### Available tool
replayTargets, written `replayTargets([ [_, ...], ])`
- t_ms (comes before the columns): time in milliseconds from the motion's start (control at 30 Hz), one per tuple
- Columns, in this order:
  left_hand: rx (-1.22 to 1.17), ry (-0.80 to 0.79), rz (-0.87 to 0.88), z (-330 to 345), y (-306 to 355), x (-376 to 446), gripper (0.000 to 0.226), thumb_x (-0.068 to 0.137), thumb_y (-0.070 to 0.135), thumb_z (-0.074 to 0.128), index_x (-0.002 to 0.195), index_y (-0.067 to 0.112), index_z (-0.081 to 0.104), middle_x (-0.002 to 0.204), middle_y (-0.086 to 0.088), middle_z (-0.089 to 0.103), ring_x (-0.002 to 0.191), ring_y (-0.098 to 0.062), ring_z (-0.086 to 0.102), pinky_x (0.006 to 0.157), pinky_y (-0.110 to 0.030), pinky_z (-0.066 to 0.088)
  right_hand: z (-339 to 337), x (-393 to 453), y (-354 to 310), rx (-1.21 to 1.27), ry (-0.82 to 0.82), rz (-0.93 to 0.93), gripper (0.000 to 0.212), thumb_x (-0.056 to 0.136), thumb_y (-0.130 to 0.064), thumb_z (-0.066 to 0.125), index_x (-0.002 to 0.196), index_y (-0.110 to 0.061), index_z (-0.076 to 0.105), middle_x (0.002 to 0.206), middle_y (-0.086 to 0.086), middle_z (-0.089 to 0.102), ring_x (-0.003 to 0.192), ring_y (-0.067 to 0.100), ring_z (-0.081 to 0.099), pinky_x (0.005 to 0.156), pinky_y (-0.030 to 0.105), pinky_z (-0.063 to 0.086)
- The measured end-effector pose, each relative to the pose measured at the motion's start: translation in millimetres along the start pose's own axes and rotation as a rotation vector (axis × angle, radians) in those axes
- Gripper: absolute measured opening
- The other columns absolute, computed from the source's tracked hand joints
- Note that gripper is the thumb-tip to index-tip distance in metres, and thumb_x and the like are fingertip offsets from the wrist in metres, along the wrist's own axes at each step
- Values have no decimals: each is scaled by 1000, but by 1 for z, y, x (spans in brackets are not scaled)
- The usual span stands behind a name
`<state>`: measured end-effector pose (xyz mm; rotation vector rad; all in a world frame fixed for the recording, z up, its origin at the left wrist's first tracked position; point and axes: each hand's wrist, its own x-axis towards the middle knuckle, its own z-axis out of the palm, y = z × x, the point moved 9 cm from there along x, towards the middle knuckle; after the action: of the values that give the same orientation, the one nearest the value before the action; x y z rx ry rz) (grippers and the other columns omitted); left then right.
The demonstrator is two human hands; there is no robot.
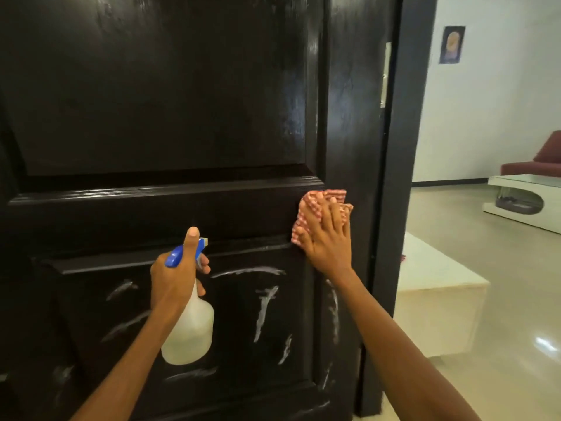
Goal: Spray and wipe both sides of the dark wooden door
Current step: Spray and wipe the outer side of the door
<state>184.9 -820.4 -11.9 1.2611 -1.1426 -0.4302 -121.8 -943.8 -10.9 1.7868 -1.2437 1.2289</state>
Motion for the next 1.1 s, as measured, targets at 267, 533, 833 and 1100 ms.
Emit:
replayTargets([
  [267,-41,-108,41,67,25,-8,73,90,68,41,78,0,65,72,-14,69,45,-29,57,51,-33,51,-32,56,75,233,98,692,64,105,-52,24,160,-28,2,169,6,1,155,29,-3,123,55,0],
  [533,18,-103,22,69,-7,-13,72,90,68,41,75,3,66,69,-11,70,46,-32,59,51,-33,52,43,-128,51,365,-8,884,70,101,-59,22,159,-30,-5,168,8,0,154,26,-7,122,39,-12],
  [833,69,-117,-67,55,-55,-36,71,88,69,40,77,3,66,73,-14,70,44,-28,58,51,-32,51,74,-266,13,724,106,1823,60,109,-40,27,161,-21,4,168,8,3,154,30,6,123,45,4],
  [1100,49,-87,-31,52,-48,-42,69,90,64,40,77,2,66,71,-14,69,45,-24,59,47,-29,51,18,-41,-28,650,175,949,58,107,-36,35,159,-29,10,168,5,4,154,23,-4,124,50,-7],
])
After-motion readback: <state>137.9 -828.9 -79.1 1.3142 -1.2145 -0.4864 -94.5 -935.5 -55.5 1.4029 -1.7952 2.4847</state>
